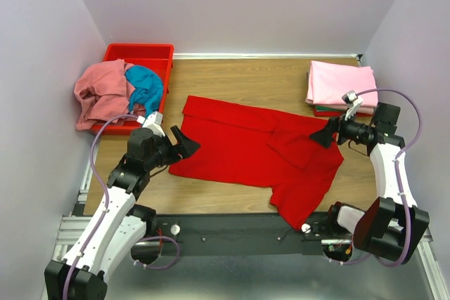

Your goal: Fold and stack the t-shirts

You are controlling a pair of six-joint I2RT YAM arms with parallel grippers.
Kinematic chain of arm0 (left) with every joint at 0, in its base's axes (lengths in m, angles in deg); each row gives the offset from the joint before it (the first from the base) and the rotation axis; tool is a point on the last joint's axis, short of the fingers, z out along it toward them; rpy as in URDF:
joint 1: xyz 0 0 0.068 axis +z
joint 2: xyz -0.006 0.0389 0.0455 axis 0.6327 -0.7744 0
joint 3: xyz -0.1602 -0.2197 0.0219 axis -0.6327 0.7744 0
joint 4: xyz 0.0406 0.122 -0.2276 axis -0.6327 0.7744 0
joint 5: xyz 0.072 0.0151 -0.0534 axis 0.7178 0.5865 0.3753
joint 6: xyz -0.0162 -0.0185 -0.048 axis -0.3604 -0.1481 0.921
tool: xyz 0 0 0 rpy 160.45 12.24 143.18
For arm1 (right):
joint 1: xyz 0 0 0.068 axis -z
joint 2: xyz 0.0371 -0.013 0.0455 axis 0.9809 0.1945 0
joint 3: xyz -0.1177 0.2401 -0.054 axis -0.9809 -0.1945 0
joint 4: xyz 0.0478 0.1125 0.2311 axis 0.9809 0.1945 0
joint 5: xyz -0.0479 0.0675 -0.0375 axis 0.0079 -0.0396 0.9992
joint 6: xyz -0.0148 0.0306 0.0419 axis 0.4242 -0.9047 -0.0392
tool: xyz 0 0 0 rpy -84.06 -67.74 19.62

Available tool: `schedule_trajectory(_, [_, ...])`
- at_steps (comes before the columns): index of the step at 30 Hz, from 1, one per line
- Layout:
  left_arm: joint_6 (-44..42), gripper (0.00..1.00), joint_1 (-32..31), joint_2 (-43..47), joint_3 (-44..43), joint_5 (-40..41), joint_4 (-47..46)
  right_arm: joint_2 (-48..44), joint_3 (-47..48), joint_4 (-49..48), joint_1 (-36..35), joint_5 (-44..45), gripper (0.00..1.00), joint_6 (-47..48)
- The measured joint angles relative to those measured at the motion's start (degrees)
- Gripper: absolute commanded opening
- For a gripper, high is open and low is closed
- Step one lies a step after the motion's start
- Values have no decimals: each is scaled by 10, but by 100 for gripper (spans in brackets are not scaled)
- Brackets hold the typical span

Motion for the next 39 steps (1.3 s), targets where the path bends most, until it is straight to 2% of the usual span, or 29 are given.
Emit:
schedule_trajectory(19, [76,94,0,-49,12,72,43,1,0,0,0,0,100,0])
schedule_trajectory(20, [80,90,0,-56,12,80,46,1,0,0,0,0,100,0])
schedule_trajectory(27, [103,82,0,-115,11,127,76,6,0,0,0,0,100,0])
schedule_trajectory(38, [148,77,-1,-118,11,188,115,9,0,0,0,0,100,0])
schedule_trajectory(39, [152,73,-1,-117,11,192,122,9,0,0,0,0,100,0])
